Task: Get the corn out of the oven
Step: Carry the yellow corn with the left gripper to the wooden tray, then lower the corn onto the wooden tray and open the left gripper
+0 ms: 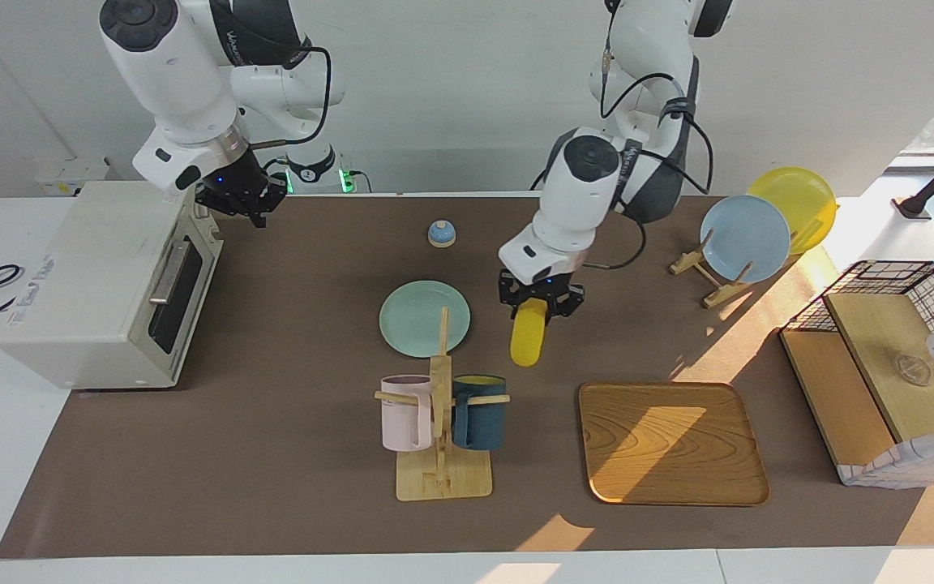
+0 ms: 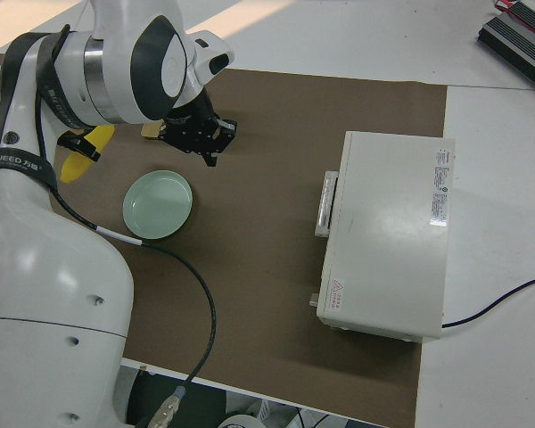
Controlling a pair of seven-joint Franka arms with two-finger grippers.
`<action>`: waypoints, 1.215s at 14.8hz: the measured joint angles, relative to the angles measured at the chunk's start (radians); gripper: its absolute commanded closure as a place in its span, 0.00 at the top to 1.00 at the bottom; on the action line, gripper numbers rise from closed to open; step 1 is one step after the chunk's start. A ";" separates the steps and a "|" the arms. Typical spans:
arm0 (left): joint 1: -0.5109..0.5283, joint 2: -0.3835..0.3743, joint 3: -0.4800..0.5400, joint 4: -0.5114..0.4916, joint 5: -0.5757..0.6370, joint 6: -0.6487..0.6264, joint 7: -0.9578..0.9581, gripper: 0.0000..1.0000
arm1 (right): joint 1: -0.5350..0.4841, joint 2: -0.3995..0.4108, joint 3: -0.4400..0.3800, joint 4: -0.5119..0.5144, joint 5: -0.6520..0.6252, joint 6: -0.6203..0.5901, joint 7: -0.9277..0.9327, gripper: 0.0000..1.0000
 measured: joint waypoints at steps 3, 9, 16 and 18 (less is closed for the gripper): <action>0.139 0.010 0.001 0.005 0.000 0.019 0.033 0.00 | 0.000 0.017 -0.004 0.008 0.000 -0.013 0.006 1.00; 0.282 0.164 -0.001 0.154 0.000 0.036 0.046 0.00 | 0.004 0.017 -0.003 0.008 0.000 -0.013 0.016 1.00; 0.310 0.373 0.007 0.300 0.000 0.175 0.044 0.00 | -0.002 0.008 -0.007 0.008 0.000 -0.013 0.019 1.00; 0.310 0.375 0.008 0.293 0.000 0.181 0.043 0.00 | -0.011 0.005 -0.007 0.008 0.000 -0.013 0.019 1.00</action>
